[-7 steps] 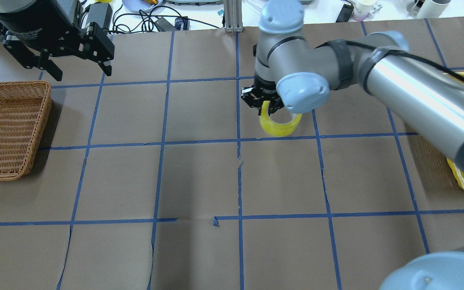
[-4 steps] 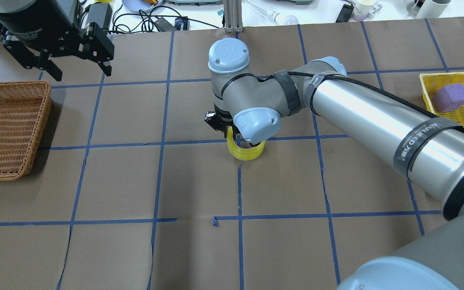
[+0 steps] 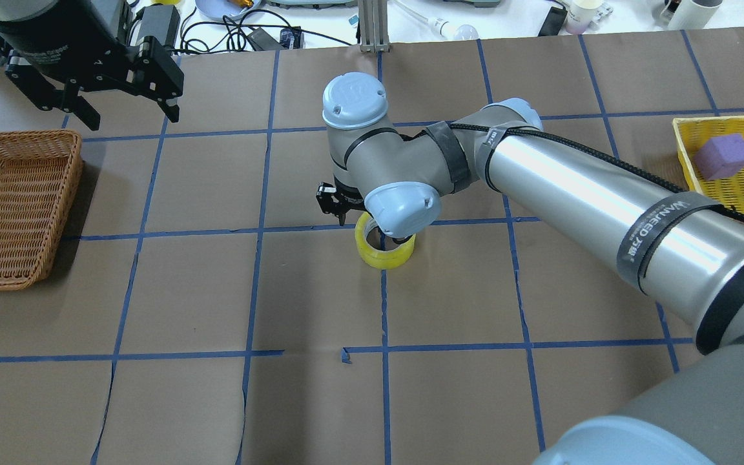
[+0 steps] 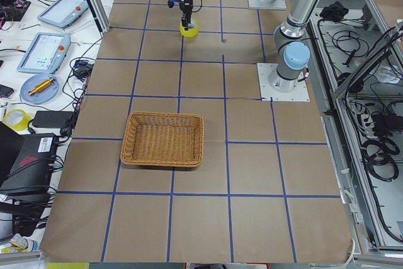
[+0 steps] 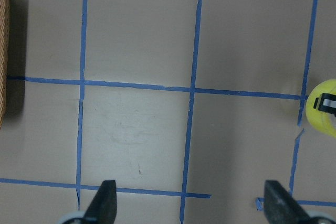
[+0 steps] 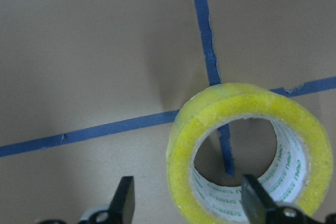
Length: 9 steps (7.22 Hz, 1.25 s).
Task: Transfer tape with both arms
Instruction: 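Carry the tape roll to the table center and set it down, then open the right gripper and raise it while the left gripper reaches toward the tape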
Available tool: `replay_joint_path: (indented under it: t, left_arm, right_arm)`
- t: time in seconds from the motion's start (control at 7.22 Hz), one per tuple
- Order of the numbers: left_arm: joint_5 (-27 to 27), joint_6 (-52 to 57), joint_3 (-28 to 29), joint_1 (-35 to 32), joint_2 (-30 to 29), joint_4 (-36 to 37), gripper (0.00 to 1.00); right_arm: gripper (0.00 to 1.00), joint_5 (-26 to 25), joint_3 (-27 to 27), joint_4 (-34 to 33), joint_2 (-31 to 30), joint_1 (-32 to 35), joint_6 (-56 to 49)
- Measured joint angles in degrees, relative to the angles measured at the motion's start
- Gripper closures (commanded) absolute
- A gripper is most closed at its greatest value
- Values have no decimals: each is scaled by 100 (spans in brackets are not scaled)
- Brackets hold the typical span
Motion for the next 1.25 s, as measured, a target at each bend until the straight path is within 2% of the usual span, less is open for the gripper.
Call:
replay_joint_path:
  t: [0.28, 0.55, 0.69, 0.97, 1.25]
  left_arm:
    - [-6, -47, 11, -46, -51, 5, 0]
    - [-61, -107, 6, -107, -177, 33, 1]
    - [-235, -173, -88, -228, -368, 323, 1]
    - [-547, -725, -564, -875, -921, 1622, 0]
    - [-620, -1087, -928, -1534, -1559, 2783, 12]
  right_arm:
    - [0, -160, -50, 66, -295, -201, -458]
    - [0, -443, -75, 514, -886, -982, -1568]
    - [0, -490, -76, 865, -1250, -1531, -2264]
    - [0, -529, -66, 1598, -1938, -2474, -3447]
    - [0, -616, -44, 2240, -2471, -2785, -4085]
